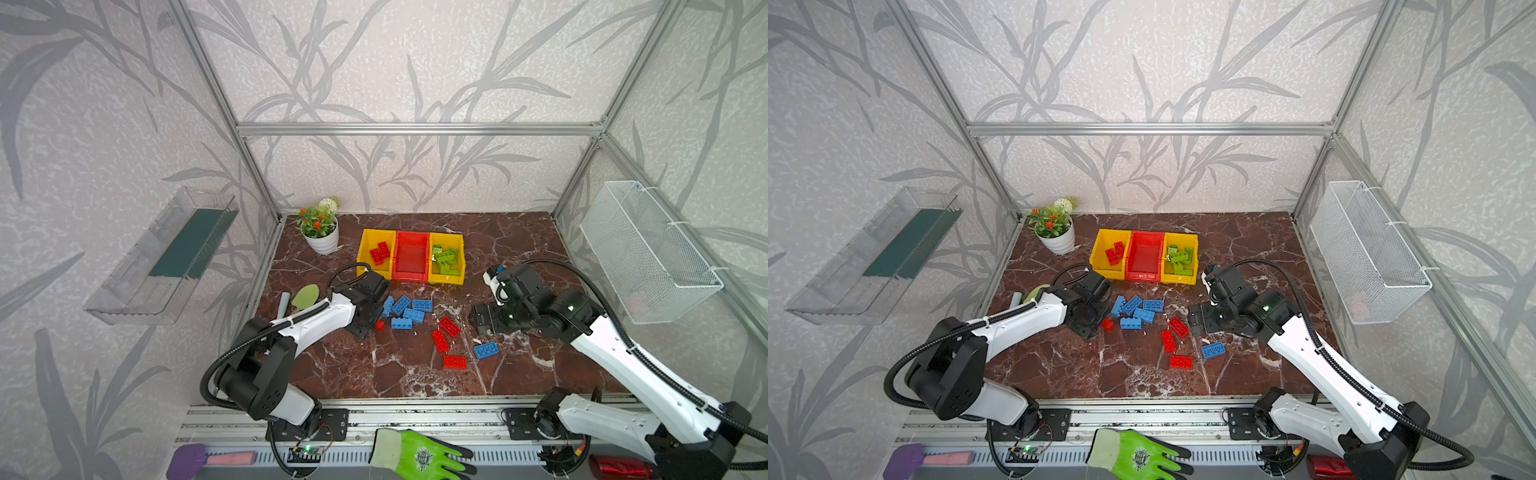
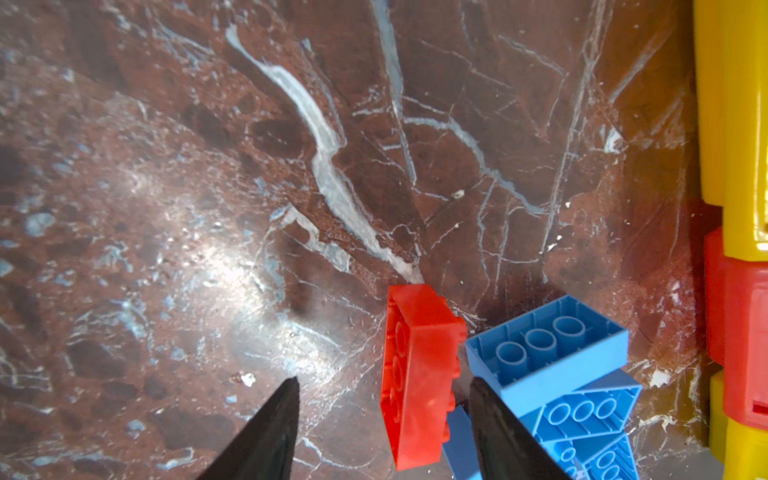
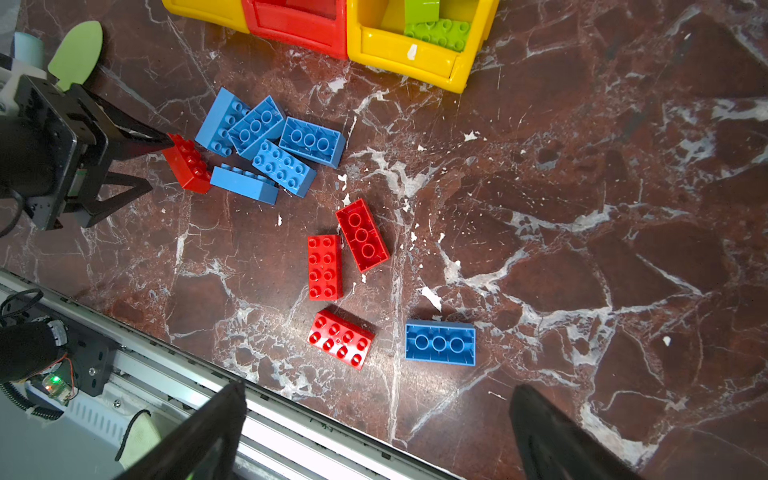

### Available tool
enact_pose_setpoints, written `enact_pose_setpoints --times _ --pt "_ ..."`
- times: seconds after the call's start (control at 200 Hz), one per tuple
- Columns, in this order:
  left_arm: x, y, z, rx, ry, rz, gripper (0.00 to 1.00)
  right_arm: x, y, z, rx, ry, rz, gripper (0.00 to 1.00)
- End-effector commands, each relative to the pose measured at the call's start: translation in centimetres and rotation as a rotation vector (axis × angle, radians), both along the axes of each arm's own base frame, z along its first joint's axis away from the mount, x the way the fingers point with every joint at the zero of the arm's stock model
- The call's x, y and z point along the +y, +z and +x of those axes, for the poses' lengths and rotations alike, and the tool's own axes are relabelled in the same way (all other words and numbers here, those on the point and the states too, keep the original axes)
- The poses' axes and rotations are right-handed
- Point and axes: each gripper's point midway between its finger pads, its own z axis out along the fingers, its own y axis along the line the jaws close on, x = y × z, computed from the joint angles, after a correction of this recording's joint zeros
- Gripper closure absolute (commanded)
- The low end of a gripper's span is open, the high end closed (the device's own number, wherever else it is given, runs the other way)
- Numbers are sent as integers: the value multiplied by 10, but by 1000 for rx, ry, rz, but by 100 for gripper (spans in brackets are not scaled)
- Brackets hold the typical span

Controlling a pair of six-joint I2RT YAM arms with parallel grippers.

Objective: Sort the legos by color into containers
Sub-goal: 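Lift the red brick from the pile with the left gripper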

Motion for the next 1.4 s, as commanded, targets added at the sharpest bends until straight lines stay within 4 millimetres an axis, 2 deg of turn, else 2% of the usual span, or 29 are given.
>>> enact_pose_setpoints --times 0.0,0.225,0.505,0.605,0.73,0.865,0.955,1.045,1.175,1.28,1.394 --pt "4 -2 -1 19 -7 25 34 2 5 2 -16 2 7 1" --pt "-3 -7 9 20 -45 16 34 0 4 0 -5 -3 1 1" --pt "-10 -17 12 42 -76 8 35 -3 3 -3 5 -13 -4 1" --pt "-12 -23 11 62 -86 8 39 -4 4 -3 4 -17 -6 1" --pt "-11 -30 8 85 -96 15 51 -4 3 -3 6 -20 -9 1" --pt "-12 -33 6 103 -111 20 75 -4 1 -2 10 -20 -14 1" --pt "-9 -26 6 101 -122 36 86 -3 -1 -2 15 -18 -18 1" --pt "-2 -13 10 86 -133 67 93 -2 -1 0 17 -14 -19 1" --pt "8 16 33 38 -171 110 95 2 -2 7 20 -7 -32 1" --pt "11 42 66 -5 -236 133 95 5 -2 15 24 -4 -38 1" --pt "4 62 111 -32 -353 147 97 11 7 26 1 2 -31 1"
